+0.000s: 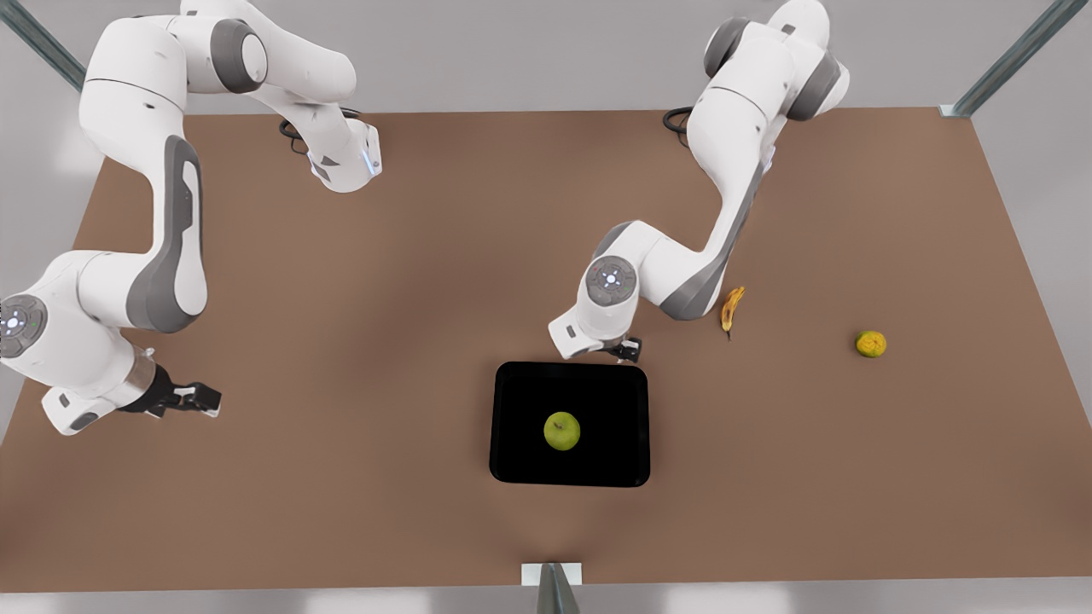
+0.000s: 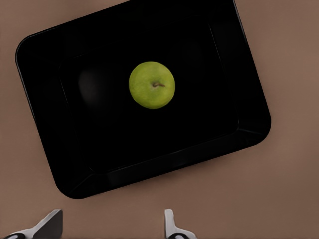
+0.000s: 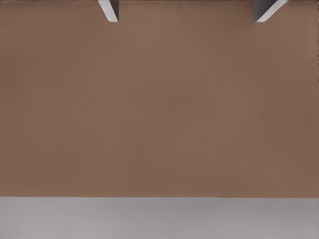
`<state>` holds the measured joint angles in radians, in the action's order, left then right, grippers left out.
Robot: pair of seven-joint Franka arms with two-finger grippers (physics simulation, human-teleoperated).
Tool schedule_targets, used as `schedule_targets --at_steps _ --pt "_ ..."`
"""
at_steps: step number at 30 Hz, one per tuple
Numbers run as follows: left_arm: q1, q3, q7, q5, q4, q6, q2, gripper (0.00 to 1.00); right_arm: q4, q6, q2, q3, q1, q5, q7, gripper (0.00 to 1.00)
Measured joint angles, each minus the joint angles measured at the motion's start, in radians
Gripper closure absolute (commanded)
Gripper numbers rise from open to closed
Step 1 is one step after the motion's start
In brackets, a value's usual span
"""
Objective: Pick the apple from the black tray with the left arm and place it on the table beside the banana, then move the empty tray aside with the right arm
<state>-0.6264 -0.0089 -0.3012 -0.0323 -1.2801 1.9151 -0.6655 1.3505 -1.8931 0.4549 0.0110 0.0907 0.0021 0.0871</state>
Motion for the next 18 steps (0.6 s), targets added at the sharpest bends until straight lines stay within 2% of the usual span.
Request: schedule_targets --at_steps 2,7,10,14,18 --pt "0.001 0.007 -0.039 -0.003 0.024 0.044 -0.034 0.0 0.0 0.007 0.001 0.001 -0.001 -0.001 0.001 0.0" --pt "0.013 0.016 -0.14 -0.005 0.199 0.104 -0.105 0.0 0.0 0.017 0.002 0.001 -0.001 -0.003 0.002 0.0" --pt "-0.004 0.042 -0.192 -0.007 0.304 0.151 -0.221 0.0 0.0 0.02 0.002 0.001 -0.001 -0.004 0.003 0.0" --pt "0.01 0.06 -0.233 -0.007 0.336 0.207 -0.291 0.0 0.0 0.022 0.002 0.001 -0.001 -0.004 0.004 0.0" --pt "-0.055 0.087 -0.273 -0.008 0.34 0.259 -0.351 0.0 0.0 0.023 0.002 0.001 0.0 -0.005 0.005 0.0"
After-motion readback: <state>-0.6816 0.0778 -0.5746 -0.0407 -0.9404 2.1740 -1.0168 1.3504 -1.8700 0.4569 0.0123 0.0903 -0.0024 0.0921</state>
